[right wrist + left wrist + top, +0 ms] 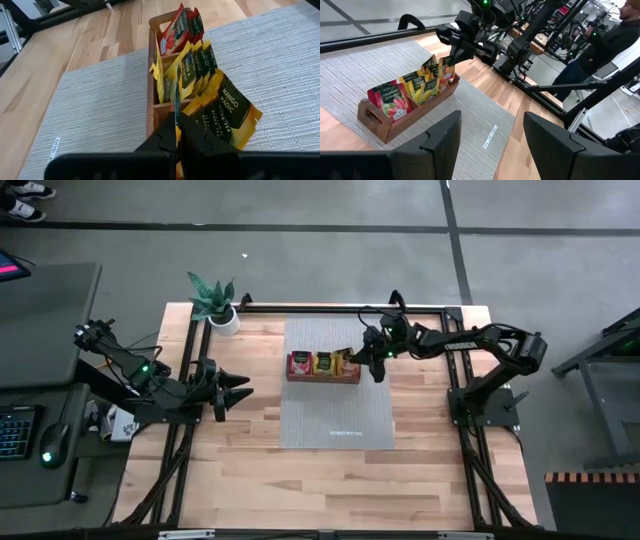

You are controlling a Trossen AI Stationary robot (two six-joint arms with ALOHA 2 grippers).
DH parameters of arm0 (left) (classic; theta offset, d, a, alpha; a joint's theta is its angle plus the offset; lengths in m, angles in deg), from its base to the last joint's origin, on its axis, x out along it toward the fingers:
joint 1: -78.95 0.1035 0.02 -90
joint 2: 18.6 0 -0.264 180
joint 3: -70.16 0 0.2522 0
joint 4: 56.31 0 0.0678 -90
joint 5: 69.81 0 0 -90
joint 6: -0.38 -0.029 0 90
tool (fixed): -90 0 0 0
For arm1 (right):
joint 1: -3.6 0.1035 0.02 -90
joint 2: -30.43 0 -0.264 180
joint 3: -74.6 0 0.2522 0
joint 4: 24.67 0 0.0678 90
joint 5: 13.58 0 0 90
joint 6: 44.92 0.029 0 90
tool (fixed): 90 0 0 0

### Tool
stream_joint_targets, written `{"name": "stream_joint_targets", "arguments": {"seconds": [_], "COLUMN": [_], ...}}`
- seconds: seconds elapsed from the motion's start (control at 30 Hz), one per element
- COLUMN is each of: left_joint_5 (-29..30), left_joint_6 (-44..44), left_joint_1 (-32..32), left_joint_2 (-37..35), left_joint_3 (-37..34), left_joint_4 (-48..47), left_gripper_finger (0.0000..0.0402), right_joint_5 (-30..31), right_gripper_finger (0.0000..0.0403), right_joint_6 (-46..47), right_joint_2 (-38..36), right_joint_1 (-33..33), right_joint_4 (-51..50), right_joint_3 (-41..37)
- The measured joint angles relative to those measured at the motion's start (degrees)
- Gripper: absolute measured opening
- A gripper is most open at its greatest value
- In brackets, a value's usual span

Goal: Pick & Place Tea
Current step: Put the orange tea bag into the right section of the wooden organizer

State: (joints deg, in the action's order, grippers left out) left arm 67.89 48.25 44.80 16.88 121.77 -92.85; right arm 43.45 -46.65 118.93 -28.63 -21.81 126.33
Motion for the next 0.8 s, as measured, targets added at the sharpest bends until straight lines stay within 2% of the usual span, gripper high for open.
{"name": "stream_joint_targets", "arguments": {"seconds": [0.4,0.63,0.8], "left_joint_5": [0.0,-0.1,-0.2], "left_joint_6": [0.0,0.4,0.4], "left_joint_1": [0.0,0.0,0.0], "left_joint_2": [0.0,0.0,0.0], "left_joint_3": [0.0,0.0,0.0], "left_joint_4": [-0.1,-0.1,-0.1], "left_gripper_finger": [0.0214,0.0214,0.0214], "right_joint_5": [-0.6,-0.5,-0.6], "right_gripper_finger": [0.0,0.0001,0.0019], "right_joint_6": [2.7,3.4,4.3], "right_joint_2": [5.4,5.7,5.7], "right_joint_1": [0.0,0.0,0.0], "right_joint_4": [2.2,2.6,2.5], "right_joint_3": [0.0,0.0,0.0]}}
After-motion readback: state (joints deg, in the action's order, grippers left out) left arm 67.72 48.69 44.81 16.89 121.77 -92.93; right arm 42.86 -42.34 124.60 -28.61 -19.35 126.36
